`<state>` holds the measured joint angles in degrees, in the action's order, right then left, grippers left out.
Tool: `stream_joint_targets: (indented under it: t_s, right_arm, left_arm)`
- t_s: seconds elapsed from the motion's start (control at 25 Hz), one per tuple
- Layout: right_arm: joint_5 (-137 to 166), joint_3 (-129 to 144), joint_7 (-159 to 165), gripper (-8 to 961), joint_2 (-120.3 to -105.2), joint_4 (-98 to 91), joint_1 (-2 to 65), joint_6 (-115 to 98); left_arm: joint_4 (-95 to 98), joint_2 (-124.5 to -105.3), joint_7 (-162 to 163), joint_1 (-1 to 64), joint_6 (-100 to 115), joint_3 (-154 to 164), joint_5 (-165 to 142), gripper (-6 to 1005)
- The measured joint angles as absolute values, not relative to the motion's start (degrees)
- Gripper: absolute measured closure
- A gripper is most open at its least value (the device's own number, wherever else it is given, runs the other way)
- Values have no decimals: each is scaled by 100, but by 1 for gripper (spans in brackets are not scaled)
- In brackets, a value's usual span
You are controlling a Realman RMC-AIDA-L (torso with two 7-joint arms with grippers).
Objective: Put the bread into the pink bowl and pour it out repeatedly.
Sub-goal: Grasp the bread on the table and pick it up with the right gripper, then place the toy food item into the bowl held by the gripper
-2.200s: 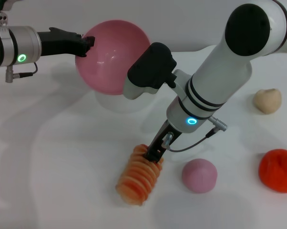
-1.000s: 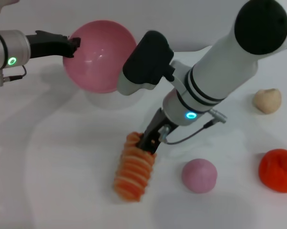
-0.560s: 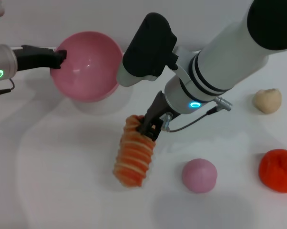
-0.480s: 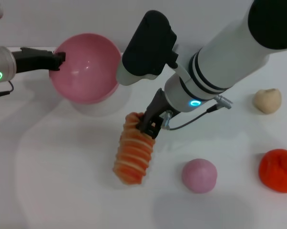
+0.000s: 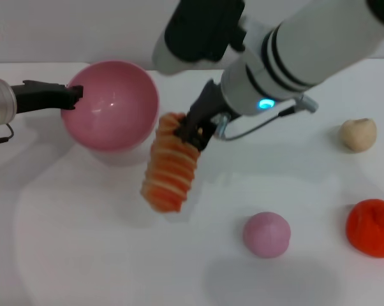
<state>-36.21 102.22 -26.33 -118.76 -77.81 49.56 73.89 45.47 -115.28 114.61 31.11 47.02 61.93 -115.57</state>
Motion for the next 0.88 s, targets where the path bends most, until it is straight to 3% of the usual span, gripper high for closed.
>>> stream_joint_targets:
  t_s: [0.88]
  right_arm:
    - [-3040,8645,-2958,866,-11848,-9355,4985,8053]
  left_arm:
    - [4545,-11541,11508,3164,5289,6800,-11613,952]
